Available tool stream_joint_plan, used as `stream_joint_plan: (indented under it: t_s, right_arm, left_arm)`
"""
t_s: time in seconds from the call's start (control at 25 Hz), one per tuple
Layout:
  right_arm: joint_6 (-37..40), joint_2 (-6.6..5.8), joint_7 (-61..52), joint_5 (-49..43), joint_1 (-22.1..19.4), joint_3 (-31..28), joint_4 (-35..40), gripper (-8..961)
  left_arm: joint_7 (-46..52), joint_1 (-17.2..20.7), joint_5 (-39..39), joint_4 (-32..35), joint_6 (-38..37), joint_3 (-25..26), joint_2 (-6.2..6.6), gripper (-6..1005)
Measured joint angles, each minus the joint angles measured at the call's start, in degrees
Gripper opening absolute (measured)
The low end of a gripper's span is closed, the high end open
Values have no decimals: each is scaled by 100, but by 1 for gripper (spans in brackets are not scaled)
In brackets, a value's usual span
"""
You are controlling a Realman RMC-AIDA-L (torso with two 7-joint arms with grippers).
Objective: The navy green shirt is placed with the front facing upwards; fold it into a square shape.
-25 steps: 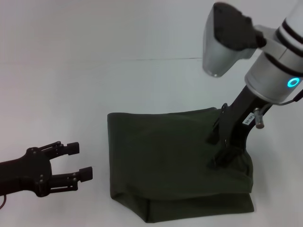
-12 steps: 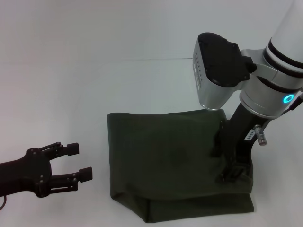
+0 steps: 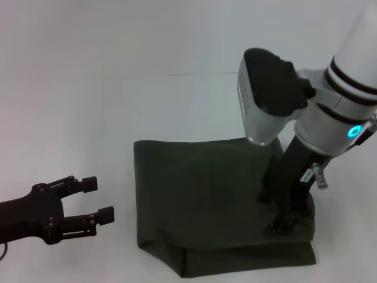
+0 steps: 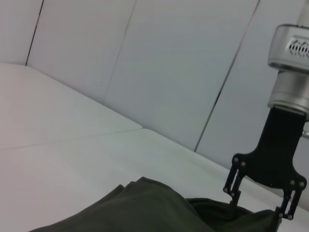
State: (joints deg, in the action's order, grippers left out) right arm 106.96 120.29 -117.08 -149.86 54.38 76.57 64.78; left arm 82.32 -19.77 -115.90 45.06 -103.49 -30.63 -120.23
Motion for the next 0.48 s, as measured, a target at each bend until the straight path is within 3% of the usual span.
stream_joint_plan:
  t_s: [0.24,0.48]
  right_arm:
    - [-282,3,-148,-38,-225,557,-7,658]
    - [-318,-1,-182,-45,-356,643,-10,657]
  left_arm:
    - [-3,-14,-1,10,0,22,10,920]
    - [-5,-27,-1,21,0,27,13,920]
